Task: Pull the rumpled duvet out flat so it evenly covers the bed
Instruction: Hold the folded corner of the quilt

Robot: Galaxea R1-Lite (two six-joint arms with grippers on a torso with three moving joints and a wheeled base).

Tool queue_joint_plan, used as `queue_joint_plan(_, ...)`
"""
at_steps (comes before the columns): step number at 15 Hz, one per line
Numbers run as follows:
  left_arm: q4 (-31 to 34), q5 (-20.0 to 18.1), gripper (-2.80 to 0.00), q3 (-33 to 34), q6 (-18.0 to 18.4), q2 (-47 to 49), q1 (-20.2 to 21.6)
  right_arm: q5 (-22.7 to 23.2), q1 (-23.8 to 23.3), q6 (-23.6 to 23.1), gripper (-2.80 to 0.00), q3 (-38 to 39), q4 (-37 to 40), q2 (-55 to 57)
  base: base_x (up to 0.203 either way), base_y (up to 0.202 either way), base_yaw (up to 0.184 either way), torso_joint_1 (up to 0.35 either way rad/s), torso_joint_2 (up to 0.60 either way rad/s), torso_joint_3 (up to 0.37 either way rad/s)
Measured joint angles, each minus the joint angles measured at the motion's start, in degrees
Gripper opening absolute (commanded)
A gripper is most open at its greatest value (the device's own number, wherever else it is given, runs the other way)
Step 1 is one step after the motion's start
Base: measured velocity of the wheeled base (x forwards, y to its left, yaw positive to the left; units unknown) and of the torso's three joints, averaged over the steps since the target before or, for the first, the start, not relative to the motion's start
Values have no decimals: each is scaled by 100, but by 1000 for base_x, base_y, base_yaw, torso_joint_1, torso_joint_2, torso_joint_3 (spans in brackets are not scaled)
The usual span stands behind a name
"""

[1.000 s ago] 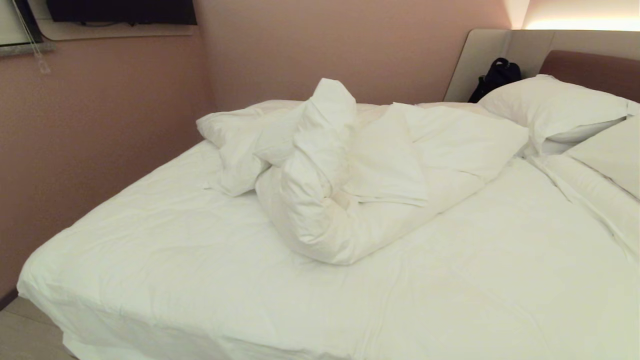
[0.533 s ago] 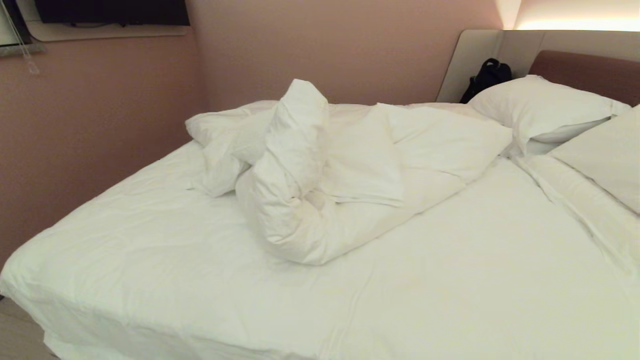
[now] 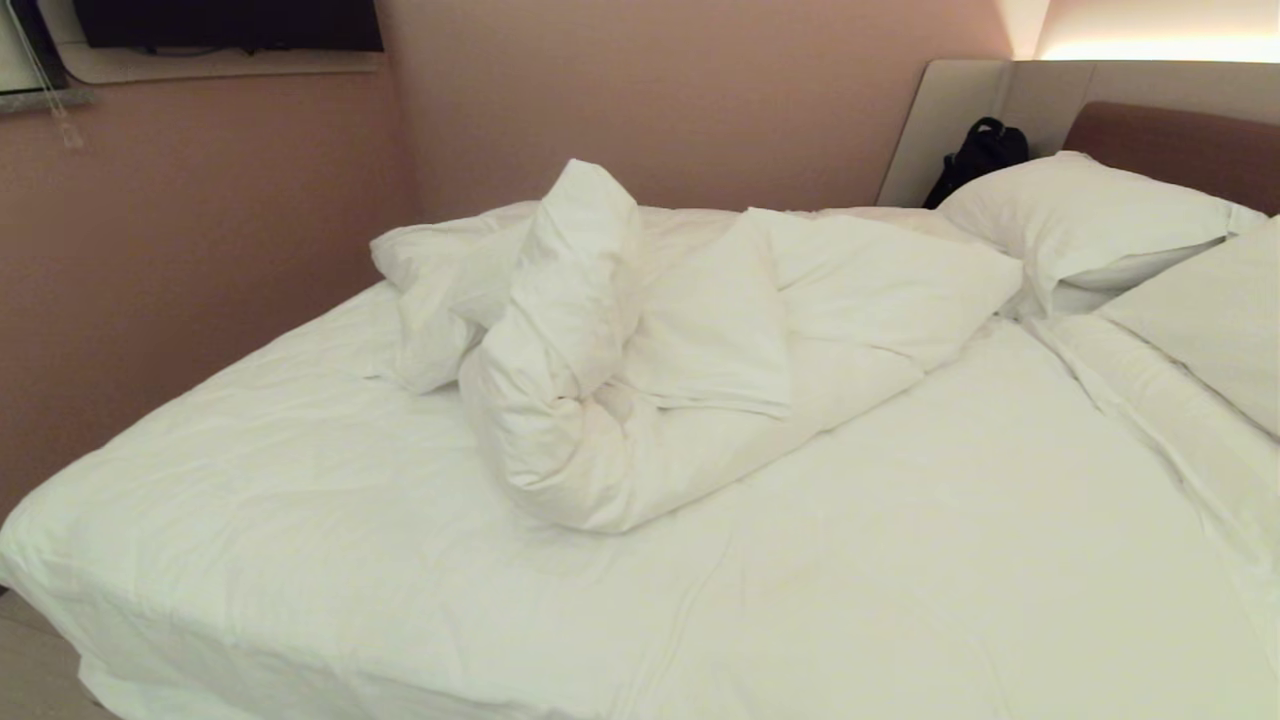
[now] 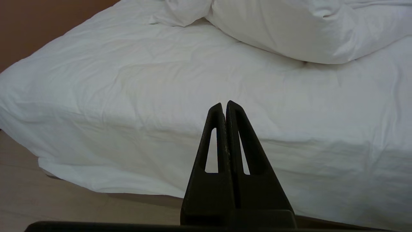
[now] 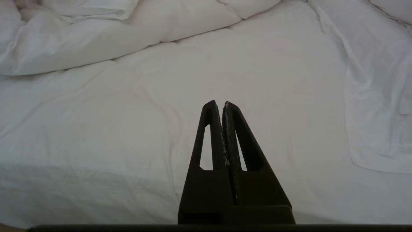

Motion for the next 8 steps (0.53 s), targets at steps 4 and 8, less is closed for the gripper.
queue_joint_plan(4,0,-10,-280,0,6,0,2,4,0,-2,-280,0,5,0,0,0,0,0,0,0)
queue_joint_plan(8,-1,-2,-280,0,1,0,0,3,0,0,-280,0,5,0,0,0,0,0,0,0)
